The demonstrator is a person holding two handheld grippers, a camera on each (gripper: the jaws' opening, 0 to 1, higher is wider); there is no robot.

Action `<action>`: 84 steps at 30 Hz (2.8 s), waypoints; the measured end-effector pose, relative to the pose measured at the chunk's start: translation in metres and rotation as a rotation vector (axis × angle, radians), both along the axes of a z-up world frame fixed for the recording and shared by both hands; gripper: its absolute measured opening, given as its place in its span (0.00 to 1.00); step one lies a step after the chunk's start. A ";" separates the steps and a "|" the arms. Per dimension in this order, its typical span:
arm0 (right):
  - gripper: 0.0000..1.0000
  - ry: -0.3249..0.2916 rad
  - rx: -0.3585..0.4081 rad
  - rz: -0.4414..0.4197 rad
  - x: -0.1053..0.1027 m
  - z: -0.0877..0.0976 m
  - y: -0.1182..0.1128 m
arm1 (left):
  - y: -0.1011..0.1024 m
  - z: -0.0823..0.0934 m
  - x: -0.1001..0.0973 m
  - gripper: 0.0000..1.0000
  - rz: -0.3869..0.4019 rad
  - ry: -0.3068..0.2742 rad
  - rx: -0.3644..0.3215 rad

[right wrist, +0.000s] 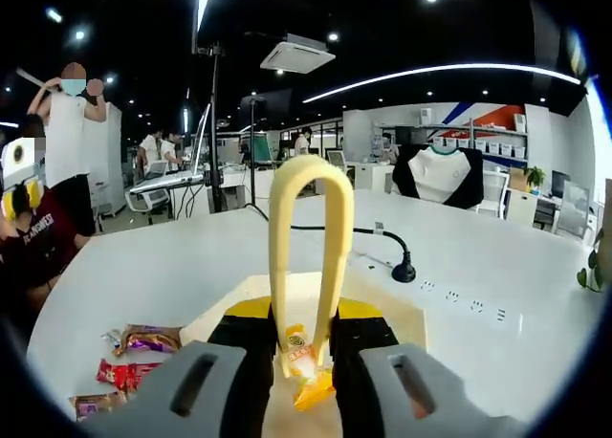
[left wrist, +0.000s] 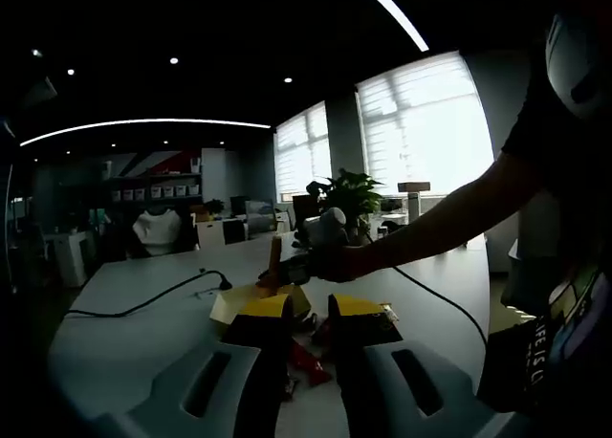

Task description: Place the target food into the container with the food tongs after gripping and lifting it, then release it inside without dropping or visibly crushing the food.

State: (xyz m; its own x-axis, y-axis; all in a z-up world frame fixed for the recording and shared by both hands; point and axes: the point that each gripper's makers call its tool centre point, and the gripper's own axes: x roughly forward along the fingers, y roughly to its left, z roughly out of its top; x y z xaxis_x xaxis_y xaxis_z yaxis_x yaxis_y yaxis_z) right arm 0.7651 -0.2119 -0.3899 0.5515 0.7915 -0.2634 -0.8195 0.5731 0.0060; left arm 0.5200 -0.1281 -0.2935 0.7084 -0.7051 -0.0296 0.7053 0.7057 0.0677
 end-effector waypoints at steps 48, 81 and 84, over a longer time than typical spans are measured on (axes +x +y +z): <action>0.25 -0.056 0.070 0.239 -0.094 0.072 -0.059 | 0.012 -0.004 0.006 0.77 0.102 0.028 0.005; 0.26 0.076 -0.059 0.657 -0.181 0.016 -0.100 | 0.013 -0.013 0.005 1.00 0.126 0.042 0.047; 0.26 0.051 -0.063 0.678 -0.184 0.011 -0.103 | 0.013 -0.014 0.005 0.99 0.126 0.046 0.052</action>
State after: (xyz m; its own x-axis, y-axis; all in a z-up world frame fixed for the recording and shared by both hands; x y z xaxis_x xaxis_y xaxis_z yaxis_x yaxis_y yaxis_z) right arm 0.5814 -0.3144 -0.3785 -0.0753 0.9400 -0.3328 -0.9971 -0.0666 0.0376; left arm 0.5250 -0.1155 -0.3072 0.7886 -0.6071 -0.0979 0.6142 0.7855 0.0762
